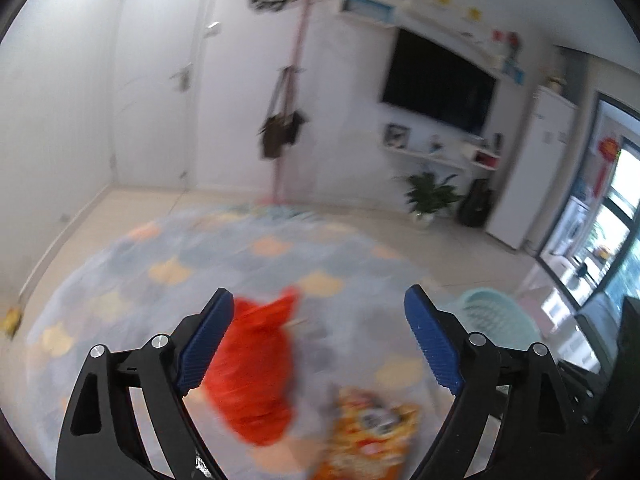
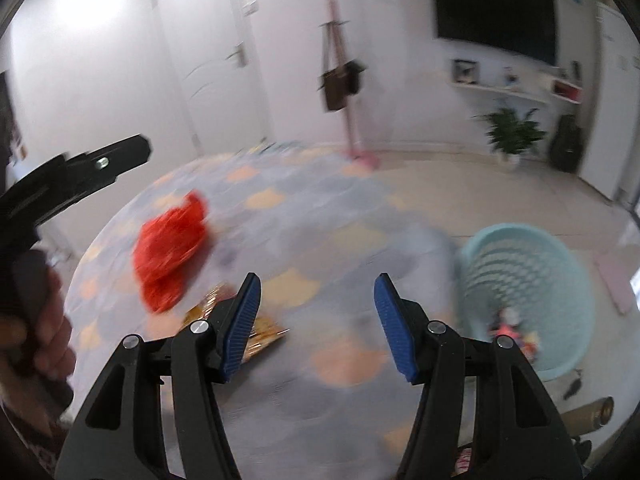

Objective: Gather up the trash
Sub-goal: 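Grasp the red plastic bag with left while right grasps the orange snack bag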

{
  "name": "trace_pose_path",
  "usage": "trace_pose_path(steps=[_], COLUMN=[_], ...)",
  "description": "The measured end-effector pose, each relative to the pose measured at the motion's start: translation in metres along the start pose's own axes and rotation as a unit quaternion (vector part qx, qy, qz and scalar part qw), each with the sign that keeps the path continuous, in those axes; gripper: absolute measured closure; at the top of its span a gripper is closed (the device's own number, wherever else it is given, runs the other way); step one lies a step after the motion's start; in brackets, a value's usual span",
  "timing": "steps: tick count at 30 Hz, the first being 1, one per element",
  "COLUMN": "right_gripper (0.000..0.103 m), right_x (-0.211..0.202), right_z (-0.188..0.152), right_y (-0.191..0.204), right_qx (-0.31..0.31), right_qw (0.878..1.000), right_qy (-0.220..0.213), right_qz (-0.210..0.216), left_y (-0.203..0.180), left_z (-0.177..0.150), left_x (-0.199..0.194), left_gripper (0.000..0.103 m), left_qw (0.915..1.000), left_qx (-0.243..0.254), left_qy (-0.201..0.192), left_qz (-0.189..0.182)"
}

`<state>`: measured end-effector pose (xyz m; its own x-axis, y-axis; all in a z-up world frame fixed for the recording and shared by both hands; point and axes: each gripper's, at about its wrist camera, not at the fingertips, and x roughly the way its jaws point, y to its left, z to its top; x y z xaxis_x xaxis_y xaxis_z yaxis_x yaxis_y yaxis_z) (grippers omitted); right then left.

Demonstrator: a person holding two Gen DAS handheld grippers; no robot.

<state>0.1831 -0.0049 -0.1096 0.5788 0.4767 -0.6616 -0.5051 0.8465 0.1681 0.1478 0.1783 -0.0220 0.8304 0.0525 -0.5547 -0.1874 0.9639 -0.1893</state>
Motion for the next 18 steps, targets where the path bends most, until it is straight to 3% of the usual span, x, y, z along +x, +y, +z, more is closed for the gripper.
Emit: trace_pose_path(steps=[2,6,11,18], right_gripper=[0.036,0.031,0.026,0.023], right_x=[0.011,0.031,0.04,0.059], right_z=[-0.005,-0.018,-0.033,-0.043], right_y=[0.017,0.042,0.056,0.056], right_qx=[-0.008,-0.02,-0.028,-0.028], right_qw=[1.0,0.998,0.997,0.996], right_qy=[0.013,0.039,0.055,0.074], right_qz=[0.02,0.041,0.044,0.029], left_y=[0.024,0.058,0.074,0.061], left_z=[-0.007,-0.024,-0.042,-0.049], left_x=[0.009,0.026,0.041,0.055], left_gripper=[0.018,0.018,0.018,0.023], left_qw=[0.9995,0.9968,0.9938,0.9955], left_qx=[-0.022,-0.061,-0.098,-0.067], left_qy=[0.018,0.044,0.053,0.065], left_qz=[0.014,0.025,0.007,0.013])
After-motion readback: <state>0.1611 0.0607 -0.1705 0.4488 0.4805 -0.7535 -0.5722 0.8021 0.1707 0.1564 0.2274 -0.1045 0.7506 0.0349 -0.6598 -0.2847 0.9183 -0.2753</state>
